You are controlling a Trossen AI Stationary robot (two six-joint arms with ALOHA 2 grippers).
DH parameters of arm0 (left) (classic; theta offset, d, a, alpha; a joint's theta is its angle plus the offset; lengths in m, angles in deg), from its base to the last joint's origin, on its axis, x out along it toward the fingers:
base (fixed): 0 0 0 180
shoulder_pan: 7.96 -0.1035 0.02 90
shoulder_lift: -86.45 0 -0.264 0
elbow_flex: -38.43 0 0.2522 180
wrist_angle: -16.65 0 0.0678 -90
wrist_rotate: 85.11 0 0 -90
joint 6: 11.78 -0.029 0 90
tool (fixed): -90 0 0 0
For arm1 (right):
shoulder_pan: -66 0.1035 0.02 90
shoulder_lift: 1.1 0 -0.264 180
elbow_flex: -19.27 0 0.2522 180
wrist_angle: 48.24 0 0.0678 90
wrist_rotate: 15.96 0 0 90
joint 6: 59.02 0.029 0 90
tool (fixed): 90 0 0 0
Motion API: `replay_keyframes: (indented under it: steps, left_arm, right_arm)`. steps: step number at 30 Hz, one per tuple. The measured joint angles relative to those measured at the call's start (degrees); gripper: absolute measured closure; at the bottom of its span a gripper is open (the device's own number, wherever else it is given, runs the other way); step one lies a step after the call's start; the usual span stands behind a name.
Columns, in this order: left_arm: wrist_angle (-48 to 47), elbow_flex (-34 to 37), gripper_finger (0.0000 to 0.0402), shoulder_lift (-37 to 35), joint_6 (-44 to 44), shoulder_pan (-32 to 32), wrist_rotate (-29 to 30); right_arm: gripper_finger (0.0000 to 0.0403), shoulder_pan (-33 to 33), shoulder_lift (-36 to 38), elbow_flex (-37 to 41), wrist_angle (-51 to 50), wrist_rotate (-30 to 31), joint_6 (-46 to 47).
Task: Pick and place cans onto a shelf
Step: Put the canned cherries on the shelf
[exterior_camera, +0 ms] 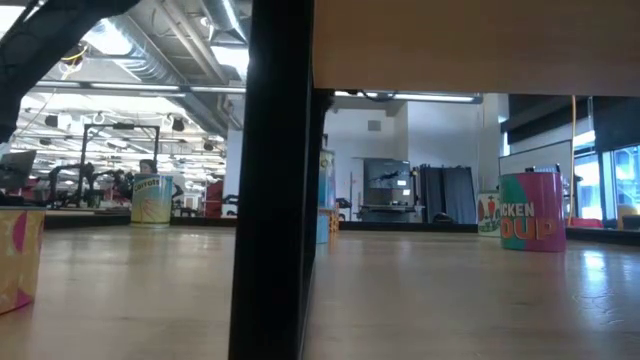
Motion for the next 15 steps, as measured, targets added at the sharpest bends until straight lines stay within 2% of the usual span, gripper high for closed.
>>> replay_keyframes:
  steps: [15]
  left_arm:
    - [4.18,-0.04,0.0401,3.88,-3.78,2.28,-0.81]
  right_arm:
    - [0.0382,-0.02,-0.02,0.00,-0.04,0.02,-0.03]
